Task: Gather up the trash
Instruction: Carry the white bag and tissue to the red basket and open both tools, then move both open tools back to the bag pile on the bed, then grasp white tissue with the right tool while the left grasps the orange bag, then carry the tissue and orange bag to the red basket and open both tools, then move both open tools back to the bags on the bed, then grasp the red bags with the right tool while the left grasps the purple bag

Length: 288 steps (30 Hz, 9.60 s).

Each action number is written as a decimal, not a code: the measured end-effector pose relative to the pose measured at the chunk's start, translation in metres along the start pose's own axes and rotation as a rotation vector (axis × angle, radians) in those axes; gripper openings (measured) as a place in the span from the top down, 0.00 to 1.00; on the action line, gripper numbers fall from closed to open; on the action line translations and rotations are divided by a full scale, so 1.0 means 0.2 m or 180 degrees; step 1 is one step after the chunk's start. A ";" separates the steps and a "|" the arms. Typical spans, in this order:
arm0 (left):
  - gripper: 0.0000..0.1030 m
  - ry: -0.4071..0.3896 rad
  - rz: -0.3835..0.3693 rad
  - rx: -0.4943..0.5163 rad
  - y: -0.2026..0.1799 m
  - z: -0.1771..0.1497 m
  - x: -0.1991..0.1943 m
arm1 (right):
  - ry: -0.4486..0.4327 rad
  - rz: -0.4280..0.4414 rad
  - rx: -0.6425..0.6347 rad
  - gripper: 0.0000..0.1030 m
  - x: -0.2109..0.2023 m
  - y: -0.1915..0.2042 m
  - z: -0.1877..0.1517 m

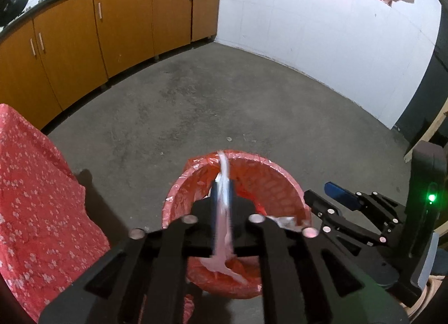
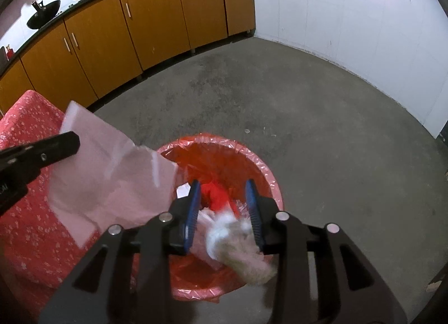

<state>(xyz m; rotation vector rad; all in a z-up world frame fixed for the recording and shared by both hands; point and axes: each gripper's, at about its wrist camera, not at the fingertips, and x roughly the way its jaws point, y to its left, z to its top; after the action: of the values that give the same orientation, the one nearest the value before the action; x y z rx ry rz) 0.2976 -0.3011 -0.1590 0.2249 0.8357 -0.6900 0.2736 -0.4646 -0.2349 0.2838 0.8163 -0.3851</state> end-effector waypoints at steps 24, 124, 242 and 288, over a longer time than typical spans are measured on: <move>0.63 -0.0988 0.0980 -0.0978 0.84 -0.23 -1.12 | -0.0678 0.1138 -0.0860 0.64 -0.65 1.02 0.27; 1.00 -0.1357 0.1713 -0.1461 1.52 -0.63 -1.79 | -0.0466 0.1984 -0.1562 0.96 -0.91 2.01 0.17; 0.37 -0.0951 0.1267 -0.1302 1.11 -0.24 -1.22 | -0.0417 0.1718 -0.1062 0.39 -0.65 1.32 0.41; 0.20 -0.0786 0.2464 -0.2393 2.60 -0.63 -1.50 | -0.0002 0.1973 -0.1927 0.87 -0.46 2.51 0.15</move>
<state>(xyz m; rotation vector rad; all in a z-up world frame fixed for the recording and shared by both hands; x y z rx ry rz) 0.4142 0.2930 -0.0596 -0.2158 0.6465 0.3344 0.4557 -0.0062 -0.0982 -0.0393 0.7644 0.4429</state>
